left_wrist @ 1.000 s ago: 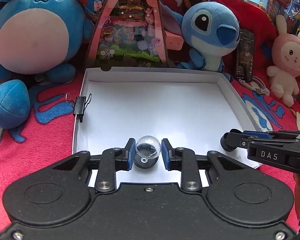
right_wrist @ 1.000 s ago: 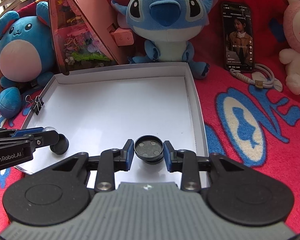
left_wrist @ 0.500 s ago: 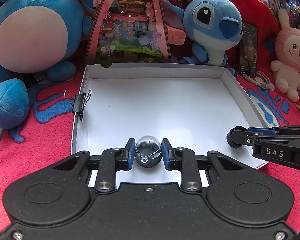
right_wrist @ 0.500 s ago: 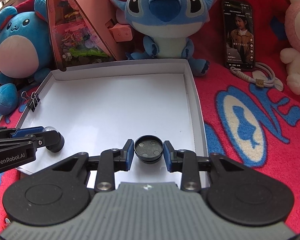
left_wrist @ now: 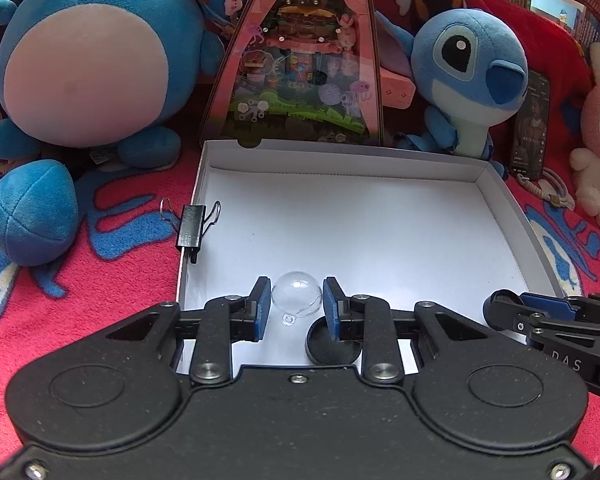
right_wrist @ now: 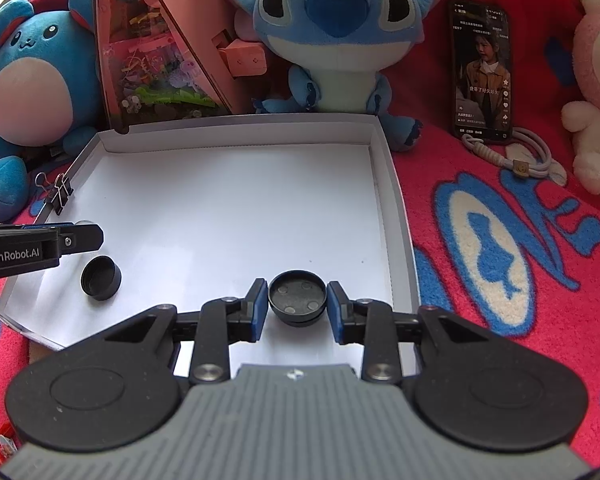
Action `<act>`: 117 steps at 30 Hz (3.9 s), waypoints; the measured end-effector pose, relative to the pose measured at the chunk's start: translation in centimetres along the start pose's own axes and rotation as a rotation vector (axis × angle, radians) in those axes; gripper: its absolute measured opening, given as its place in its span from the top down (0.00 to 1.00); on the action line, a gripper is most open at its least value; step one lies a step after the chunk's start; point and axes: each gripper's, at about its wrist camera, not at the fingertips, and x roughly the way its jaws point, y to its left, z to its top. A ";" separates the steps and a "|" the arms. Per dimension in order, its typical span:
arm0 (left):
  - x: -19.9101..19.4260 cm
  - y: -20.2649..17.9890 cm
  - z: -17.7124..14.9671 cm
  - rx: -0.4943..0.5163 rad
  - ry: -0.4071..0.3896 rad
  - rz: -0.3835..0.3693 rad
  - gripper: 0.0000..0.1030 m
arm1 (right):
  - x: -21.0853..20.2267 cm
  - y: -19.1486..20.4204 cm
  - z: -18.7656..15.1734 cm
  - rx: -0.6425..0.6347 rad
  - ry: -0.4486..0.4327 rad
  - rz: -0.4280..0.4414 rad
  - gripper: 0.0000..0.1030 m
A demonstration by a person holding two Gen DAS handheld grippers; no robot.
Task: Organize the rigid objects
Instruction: 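Open the left gripper to drop the dome while the right gripper releases the lid, then withdraw both tools from the box back over the blanket objects, then close the right gripper on the brown nut while the left gripper grasps the red toy screwdriver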
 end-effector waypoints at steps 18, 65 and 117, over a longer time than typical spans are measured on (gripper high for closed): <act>1.0 0.3 -0.4 0.013 0.013 0.028 0.64 | 0.2 0.4 -0.1 -0.037 -0.011 -0.032 0.59; -12.5 -2.3 -12.2 0.201 -0.185 -0.103 0.21 | -10.4 0.0 -9.6 -0.096 -0.221 0.102 0.15; -17.8 0.4 -24.1 0.162 -0.273 0.043 0.66 | -15.7 0.8 -23.8 -0.104 -0.293 0.018 0.60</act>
